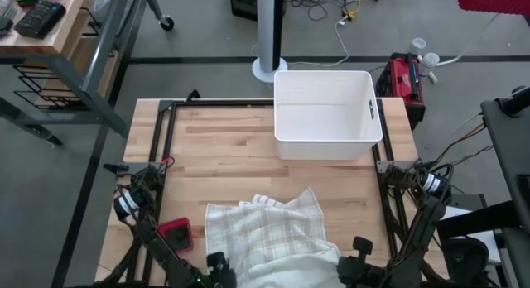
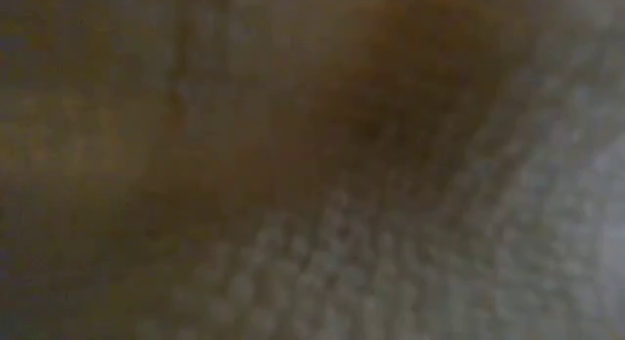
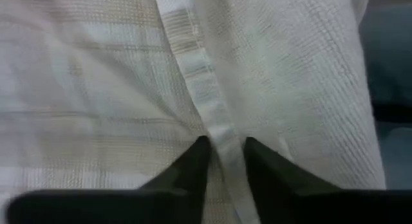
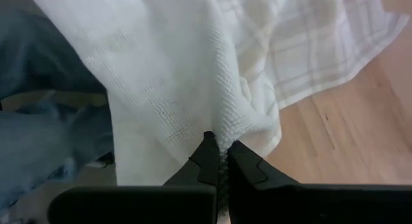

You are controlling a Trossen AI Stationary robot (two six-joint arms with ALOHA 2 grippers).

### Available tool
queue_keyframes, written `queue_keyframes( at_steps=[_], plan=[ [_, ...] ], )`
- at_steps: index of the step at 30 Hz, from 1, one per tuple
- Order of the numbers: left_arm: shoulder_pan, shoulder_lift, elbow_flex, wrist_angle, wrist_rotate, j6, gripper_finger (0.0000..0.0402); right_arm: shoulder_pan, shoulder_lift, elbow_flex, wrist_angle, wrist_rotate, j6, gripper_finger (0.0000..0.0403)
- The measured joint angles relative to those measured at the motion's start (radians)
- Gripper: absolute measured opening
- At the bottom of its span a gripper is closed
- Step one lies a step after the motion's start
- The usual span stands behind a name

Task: Fold towel
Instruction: Fold the light brown kitchen towel

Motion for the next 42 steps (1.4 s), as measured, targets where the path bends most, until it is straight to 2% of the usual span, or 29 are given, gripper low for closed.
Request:
queue_keyframes(
  at_steps=[2, 4, 7, 12, 20, 23, 28, 35, 38, 42],
  plan=[
    [-0.004, -0.001, 0.01, -0.022, -0.024, 0.008, 0.0041, 0.0, 0.0, 0.0, 0.001, 0.021, -0.001, 0.0],
    [-0.008, -0.003, 0.028, -0.058, -0.053, 0.004, 0.0013, 0.0, 0.0, 0.0, 0.001, 0.062, -0.012, 0.0],
    [-0.015, -0.006, 0.069, -0.148, -0.074, 0.007, 0.0005, 0.0, 0.0, 0.0, 0.001, 0.144, -0.031, 0.0],
    [-0.024, -0.006, 0.194, -0.437, -0.079, -0.052, 0.0002, 0.0, 0.0, 0.001, -0.005, 0.275, -0.071, 0.0],
    [-0.047, -0.009, 0.504, -0.891, -0.055, -0.122, 0.0001, 0.01, -0.001, 0.082, -0.03, 0.358, -0.146, 0.0],
    [-0.049, -0.01, 0.587, -1.012, -0.054, -0.159, 0.0001, 0.016, -0.004, 0.126, -0.039, 0.4, -0.195, 0.0],
    [-0.051, -0.017, 0.687, -1.024, -0.019, -0.168, 0.0, 0.027, -0.003, 0.249, -0.064, 0.429, -0.289, 0.0],
    [-0.056, -0.023, 0.833, -1.022, -0.059, -0.144, 0.0, 0.032, -0.004, 0.404, -0.12, 0.387, -0.385, 0.0],
    [-0.065, -0.061, 0.835, -1.005, -0.103, -0.139, 0.0, 0.036, -0.004, 0.456, -0.142, 0.362, -0.408, 0.0],
    [-0.08, -0.126, 0.845, -0.99, -0.222, -0.149, 0.0, 0.036, -0.004, 0.493, -0.222, 0.366, -0.377, 0.0]
  ],
)
